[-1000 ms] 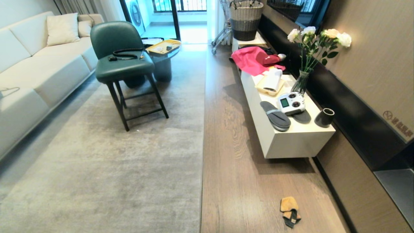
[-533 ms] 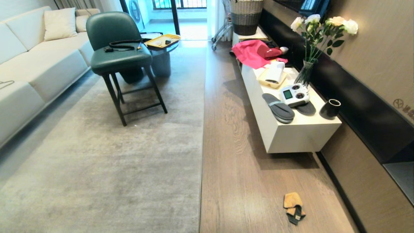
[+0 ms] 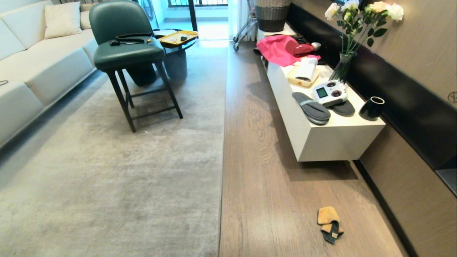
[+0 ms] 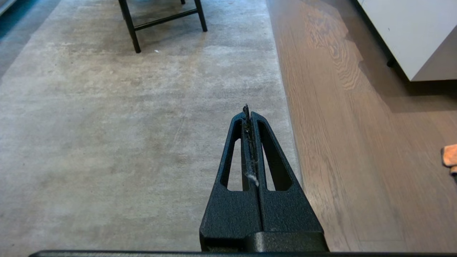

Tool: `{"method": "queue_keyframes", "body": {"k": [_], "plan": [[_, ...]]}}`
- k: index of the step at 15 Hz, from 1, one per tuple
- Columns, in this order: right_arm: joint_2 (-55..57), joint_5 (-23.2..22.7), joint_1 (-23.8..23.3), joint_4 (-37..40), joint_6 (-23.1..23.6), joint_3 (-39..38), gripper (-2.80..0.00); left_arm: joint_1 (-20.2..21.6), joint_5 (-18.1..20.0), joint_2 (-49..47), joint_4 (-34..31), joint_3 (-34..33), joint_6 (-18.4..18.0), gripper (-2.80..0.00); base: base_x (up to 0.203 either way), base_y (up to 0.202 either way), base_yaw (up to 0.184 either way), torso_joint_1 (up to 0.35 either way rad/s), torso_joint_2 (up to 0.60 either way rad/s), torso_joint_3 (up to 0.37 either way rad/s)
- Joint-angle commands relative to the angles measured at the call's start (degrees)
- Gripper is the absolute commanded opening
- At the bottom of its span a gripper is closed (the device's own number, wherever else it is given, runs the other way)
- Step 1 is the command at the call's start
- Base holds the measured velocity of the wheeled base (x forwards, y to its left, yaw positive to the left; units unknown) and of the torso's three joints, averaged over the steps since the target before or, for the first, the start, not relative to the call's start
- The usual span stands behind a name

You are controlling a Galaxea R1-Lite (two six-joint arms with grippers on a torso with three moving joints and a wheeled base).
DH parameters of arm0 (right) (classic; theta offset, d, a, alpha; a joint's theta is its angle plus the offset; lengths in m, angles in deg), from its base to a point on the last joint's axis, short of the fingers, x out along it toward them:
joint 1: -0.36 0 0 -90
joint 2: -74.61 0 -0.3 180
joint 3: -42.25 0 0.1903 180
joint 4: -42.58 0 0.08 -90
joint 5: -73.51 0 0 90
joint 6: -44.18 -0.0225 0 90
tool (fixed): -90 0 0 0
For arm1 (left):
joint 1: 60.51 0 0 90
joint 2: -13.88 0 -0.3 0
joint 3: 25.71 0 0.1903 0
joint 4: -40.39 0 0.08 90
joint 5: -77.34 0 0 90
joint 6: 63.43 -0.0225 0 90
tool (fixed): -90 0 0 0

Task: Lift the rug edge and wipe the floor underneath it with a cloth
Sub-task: Pick up the rag

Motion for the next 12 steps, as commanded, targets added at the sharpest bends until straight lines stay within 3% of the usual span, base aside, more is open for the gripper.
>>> {"method": "queue_keyframes", "body": {"k": [1,5,12], "plan": [[0.07,-0.03,0.02,-0.03,0.06,0.00,-2.80,-0.01,0.00,0.00,0.01,0.00,-0.01,-2.80,0.000,0.000,0.000,0.032,0.42,0.460],[0.07,-0.03,0.02,-0.03,0.06,0.00,-2.80,-0.01,0.00,0.00,0.01,0.00,0.00,-2.80,0.000,0.000,0.000,0.031,0.30,0.381],[0.07,-0.08,0.02,0.12,0.32,0.00,-2.80,-0.01,0.00,0.00,0.01,0.00,0.00,-2.80,0.000,0.000,0.000,0.000,0.00,0.000]]}}
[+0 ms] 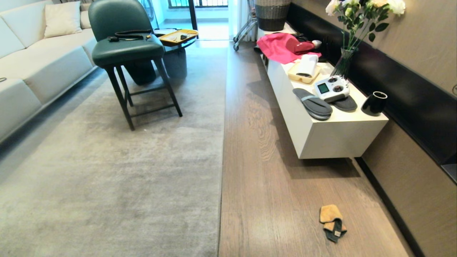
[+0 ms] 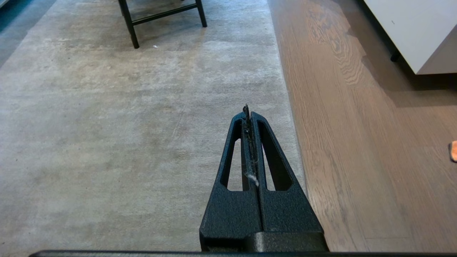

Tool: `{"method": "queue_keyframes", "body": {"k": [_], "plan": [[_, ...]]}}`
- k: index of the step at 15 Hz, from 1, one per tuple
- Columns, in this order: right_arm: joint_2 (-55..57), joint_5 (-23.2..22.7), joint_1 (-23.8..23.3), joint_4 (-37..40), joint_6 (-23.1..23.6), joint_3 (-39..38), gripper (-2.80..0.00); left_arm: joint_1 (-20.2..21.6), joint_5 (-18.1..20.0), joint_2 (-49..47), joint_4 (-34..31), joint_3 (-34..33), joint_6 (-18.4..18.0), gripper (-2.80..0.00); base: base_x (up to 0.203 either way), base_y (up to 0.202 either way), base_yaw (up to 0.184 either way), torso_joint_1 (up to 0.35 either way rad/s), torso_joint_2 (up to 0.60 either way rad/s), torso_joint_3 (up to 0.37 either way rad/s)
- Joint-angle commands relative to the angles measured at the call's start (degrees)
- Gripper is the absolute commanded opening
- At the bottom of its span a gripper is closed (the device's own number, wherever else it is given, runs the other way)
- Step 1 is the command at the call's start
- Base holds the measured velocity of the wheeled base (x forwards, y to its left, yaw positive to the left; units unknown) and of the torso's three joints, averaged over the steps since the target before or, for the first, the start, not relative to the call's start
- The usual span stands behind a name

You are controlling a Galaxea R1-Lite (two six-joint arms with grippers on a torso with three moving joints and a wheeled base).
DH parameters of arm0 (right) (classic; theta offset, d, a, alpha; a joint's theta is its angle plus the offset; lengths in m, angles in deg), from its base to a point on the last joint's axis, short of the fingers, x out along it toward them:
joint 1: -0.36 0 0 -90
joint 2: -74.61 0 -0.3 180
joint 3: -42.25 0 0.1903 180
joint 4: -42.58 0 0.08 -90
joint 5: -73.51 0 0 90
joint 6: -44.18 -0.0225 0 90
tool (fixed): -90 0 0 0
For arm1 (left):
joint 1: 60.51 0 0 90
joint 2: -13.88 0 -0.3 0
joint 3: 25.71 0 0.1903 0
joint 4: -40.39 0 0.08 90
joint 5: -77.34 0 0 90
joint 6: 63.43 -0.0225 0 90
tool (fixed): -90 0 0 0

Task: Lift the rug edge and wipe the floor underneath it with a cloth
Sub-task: Pick up the rag

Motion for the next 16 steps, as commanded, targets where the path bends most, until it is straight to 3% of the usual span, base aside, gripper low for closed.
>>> {"method": "queue_keyframes", "body": {"k": [1,16], "plan": [[0.07,-0.04,0.02,0.05,0.07,0.00,-2.80,-0.01,0.00,0.00,-0.03,0.00,0.02,-2.80,0.000,0.000,0.000,0.000,0.00,0.000],[0.07,-0.04,0.02,0.05,0.07,0.00,-2.80,-0.01,0.00,0.00,-0.03,0.00,-0.07,-2.80,0.000,0.000,0.000,0.011,0.02,0.027]]}}
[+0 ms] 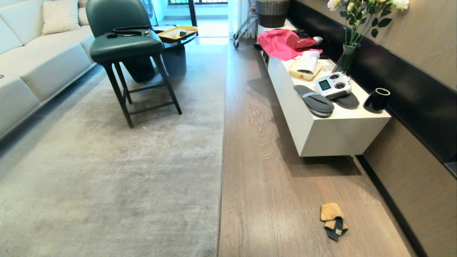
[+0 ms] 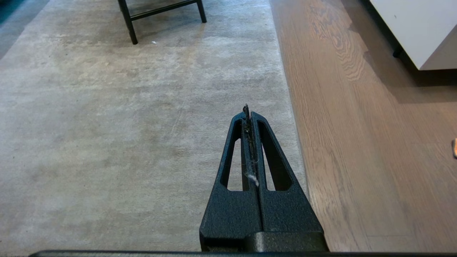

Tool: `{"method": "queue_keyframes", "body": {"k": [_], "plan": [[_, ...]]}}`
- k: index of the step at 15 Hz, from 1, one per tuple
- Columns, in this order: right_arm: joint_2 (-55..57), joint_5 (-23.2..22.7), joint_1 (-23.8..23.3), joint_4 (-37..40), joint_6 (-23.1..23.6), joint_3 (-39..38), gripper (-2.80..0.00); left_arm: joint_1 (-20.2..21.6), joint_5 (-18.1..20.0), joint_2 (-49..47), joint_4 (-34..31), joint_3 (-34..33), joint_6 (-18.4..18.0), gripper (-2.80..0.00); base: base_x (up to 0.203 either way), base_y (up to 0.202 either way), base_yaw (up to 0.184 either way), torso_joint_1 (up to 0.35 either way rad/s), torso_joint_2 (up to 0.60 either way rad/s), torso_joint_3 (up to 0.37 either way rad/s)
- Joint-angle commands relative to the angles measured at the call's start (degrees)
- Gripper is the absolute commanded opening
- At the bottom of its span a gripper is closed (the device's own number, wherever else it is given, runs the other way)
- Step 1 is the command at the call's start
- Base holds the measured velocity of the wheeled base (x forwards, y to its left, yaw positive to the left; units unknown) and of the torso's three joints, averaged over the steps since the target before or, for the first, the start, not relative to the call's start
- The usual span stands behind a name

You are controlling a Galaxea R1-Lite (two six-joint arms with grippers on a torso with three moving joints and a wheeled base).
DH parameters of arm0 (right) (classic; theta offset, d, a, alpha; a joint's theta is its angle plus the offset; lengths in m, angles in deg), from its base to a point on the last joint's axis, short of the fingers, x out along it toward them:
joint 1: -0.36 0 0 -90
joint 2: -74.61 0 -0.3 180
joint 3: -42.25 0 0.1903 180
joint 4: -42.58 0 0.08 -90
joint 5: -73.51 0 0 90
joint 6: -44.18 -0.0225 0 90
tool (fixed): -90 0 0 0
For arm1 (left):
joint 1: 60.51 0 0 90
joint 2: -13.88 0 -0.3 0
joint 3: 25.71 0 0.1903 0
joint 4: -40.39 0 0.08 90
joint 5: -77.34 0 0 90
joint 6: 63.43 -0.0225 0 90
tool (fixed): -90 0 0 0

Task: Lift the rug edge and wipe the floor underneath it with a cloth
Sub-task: Pick up the rag

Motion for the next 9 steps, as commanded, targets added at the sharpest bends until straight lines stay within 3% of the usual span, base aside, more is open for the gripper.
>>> {"method": "queue_keyframes", "body": {"k": [1,9], "plan": [[0.07,-0.04,0.02,0.02,0.04,0.00,-2.80,0.01,0.00,0.00,-0.02,0.00,-0.02,-2.80,0.000,0.000,0.000,0.000,0.00,0.000],[0.07,-0.12,0.02,0.02,0.04,0.00,-2.80,0.01,0.00,0.00,-0.02,0.09,0.15,-2.80,0.000,0.000,0.000,0.000,0.00,0.000]]}}
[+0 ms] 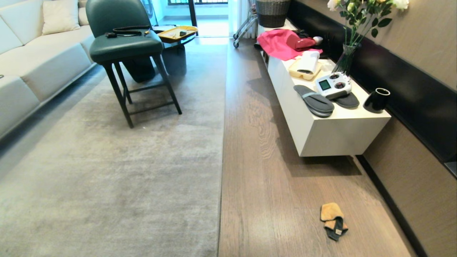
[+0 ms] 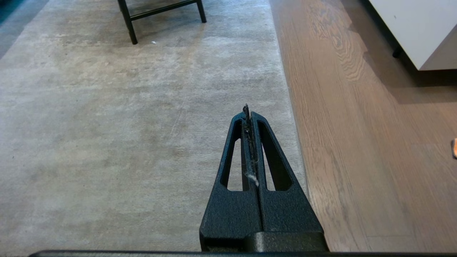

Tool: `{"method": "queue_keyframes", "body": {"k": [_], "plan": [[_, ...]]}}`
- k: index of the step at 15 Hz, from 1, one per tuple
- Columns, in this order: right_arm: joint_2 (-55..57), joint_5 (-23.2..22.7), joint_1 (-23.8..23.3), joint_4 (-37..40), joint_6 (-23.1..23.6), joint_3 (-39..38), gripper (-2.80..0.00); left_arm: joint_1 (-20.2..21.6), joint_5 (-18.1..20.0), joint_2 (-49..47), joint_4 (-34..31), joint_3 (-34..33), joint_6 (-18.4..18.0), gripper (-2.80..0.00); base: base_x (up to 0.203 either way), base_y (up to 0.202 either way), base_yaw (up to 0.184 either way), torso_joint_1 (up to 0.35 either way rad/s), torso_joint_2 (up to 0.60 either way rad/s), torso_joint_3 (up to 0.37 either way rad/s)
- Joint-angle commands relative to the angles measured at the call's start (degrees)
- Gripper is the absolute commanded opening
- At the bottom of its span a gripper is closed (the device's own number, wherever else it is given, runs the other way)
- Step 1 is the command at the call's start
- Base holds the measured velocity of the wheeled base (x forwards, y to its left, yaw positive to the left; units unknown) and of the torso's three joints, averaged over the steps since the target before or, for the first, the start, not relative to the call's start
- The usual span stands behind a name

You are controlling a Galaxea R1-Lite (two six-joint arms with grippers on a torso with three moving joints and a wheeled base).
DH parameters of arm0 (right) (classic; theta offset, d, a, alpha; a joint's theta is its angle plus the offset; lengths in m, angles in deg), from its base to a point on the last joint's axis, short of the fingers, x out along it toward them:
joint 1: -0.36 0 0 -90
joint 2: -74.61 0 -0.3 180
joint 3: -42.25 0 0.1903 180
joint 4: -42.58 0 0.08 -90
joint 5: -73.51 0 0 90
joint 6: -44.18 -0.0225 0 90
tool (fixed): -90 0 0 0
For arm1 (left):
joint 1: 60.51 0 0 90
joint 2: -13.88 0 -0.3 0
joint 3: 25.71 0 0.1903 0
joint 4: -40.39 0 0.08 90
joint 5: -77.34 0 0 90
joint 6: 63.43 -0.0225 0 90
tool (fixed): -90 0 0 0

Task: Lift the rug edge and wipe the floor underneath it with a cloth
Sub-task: Pick up the rag

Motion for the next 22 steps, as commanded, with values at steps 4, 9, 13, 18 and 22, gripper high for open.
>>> {"method": "queue_keyframes", "body": {"k": [4,9,13,18,22], "plan": [[0.07,-0.06,0.02,0.02,0.04,0.00,-2.80,0.01,-0.02,0.00,-0.08,0.06,-0.01,-2.80,0.000,0.000,0.000,0.000,0.00,0.000],[0.07,-0.07,0.02,0.02,0.04,0.00,-2.80,0.01,-0.02,0.00,-0.12,0.06,0.02,-2.80,0.000,0.000,0.000,0.000,0.00,0.000],[0.07,0.00,0.02,0.02,0.04,0.00,-2.80,0.01,-0.02,0.00,-0.12,0.06,0.08,-2.80,0.000,0.000,0.000,0.000,0.00,0.000],[0.07,-0.02,0.02,0.02,0.04,0.00,-2.80,0.01,-0.02,0.00,-0.12,0.06,0.03,-2.80,0.000,0.000,0.000,0.000,0.00,0.000],[0.07,0.01,0.02,0.02,0.04,0.00,-2.80,0.01,-0.02,0.00,-0.12,0.06,0.04,-2.80,0.000,0.000,0.000,0.000,0.00,-0.054]]}}
